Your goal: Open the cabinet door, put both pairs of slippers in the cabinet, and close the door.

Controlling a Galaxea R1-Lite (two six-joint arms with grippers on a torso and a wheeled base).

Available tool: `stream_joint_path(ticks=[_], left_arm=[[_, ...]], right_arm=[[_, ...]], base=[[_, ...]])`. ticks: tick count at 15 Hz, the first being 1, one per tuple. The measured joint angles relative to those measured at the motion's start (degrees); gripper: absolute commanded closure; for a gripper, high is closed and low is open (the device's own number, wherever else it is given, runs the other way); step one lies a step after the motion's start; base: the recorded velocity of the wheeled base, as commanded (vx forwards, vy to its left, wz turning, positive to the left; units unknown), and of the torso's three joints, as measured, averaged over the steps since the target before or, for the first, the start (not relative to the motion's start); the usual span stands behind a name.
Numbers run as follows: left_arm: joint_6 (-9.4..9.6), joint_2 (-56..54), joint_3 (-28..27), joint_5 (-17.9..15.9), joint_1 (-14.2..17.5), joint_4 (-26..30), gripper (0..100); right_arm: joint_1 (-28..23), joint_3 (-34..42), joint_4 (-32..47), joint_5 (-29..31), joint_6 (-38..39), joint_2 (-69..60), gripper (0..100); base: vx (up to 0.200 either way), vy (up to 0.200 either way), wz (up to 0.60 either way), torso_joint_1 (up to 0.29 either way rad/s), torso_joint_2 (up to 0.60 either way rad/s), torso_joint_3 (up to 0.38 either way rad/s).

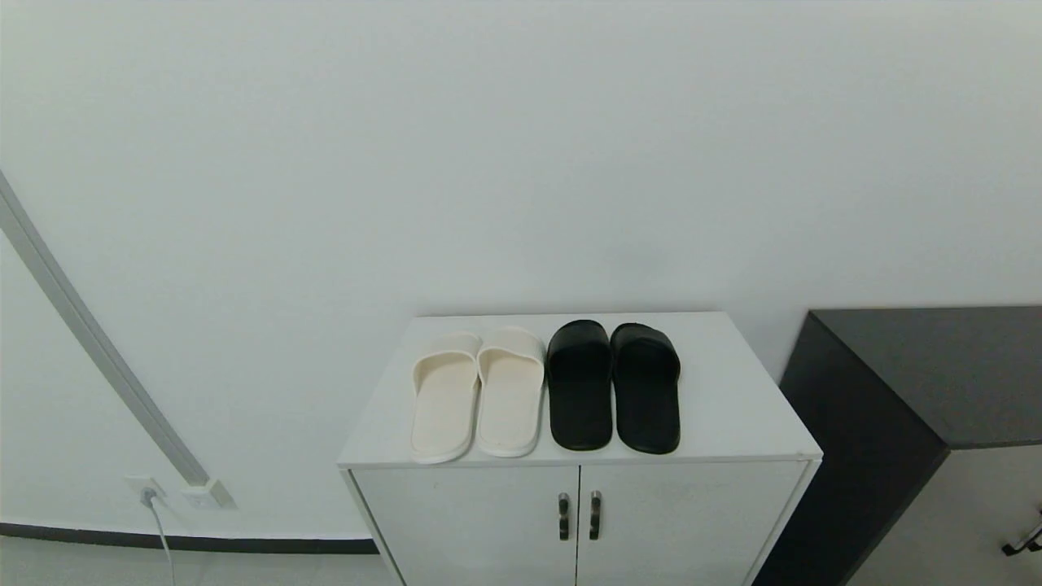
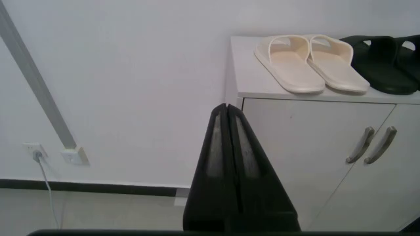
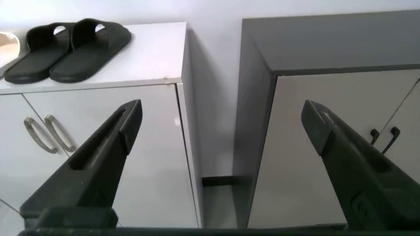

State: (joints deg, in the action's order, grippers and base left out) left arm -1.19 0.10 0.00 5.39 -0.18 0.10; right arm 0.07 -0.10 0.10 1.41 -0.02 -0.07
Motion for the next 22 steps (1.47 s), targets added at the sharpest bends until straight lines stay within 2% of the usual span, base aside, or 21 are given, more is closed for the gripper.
stream_joint_path(ticks=[8, 9, 12, 15, 18, 22], left_arm=[[-0.20, 0.00, 0.00, -0.04, 0.00, 0.00, 100], [-0.15, 0.00, 0.00, -0.04, 0.00, 0.00, 100], [-0.11, 0.00, 0.00, -0.06, 0.00, -0.02, 100], [-0.11, 0.00, 0.00, -0.06, 0.00, 0.00, 100], [-0.11, 0.00, 0.00, -0.06, 0.00, 0.00, 100], [-0.11, 0.00, 0.00, -0.13, 0.00, 0.00, 100]], right_arm=[[0.02, 0.00, -0.61, 0.13, 0.21, 0.00, 0], [0.02, -0.83, -1.38, 0.35, 0.98, 0.07, 0], [0.50, -10.48, 1.12, 0.82, 5.19, 3.46, 0], [3.86, -11.34, 2.77, -0.55, 5.22, 12.50, 0], [7.63, -10.59, -5.38, -1.28, 5.17, 26.04, 0], [12.32, -13.35, -21.36, -0.73, 5.30, 48.14, 0]], base=[[0.000, 0.000, 0.00, 0.000, 0.00, 0.000], [0.000, 0.000, 0.00, 0.000, 0.00, 0.000], [0.000, 0.000, 0.00, 0.000, 0.00, 0.000], [0.000, 0.000, 0.00, 0.000, 0.00, 0.000], [0.000, 0.000, 0.00, 0.000, 0.00, 0.000], [0.000, 0.000, 0.00, 0.000, 0.00, 0.000]])
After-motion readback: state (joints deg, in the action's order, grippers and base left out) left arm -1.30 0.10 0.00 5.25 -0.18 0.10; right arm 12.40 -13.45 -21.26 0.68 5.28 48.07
